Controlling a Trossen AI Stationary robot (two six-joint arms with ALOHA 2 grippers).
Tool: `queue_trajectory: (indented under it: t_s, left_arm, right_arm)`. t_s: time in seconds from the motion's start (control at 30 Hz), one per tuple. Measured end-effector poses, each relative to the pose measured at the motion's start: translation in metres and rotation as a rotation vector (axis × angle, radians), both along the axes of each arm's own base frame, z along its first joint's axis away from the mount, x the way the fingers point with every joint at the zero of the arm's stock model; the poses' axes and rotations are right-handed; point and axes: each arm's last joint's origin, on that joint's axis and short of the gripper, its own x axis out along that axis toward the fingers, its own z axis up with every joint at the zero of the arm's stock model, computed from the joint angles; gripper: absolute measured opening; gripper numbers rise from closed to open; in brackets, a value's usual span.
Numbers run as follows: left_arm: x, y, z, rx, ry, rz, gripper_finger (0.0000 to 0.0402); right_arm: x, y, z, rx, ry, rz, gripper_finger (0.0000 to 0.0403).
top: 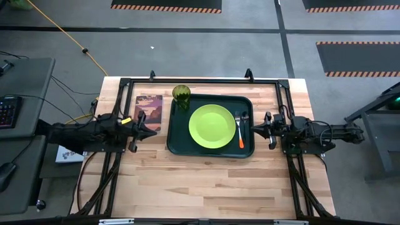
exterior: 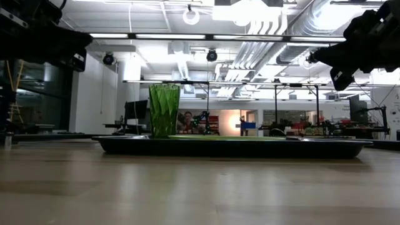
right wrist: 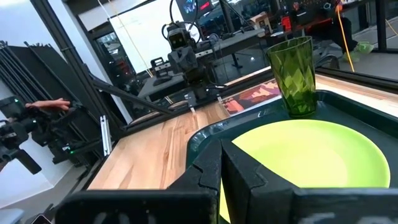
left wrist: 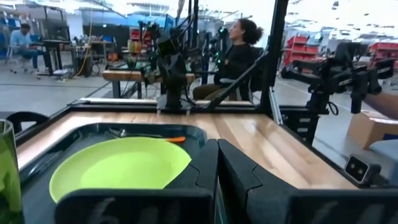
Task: Pick and place plate/cup/fork/spoon on tray
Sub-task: Return to Home Position
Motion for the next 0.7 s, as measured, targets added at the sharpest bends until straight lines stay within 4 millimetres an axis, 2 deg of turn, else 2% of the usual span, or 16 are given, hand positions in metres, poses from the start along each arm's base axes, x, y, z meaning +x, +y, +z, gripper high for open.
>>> queue_trajectory:
  t_s: [0.7]
  left_arm:
    - [0.0002, -0.0017, -0.0015, -0.001, 0.014, -0.004, 0.0000]
  right_arm:
    - [-0.0016, 0.0000, 0.0018, 0.001, -0.025, 0.000, 0.0000]
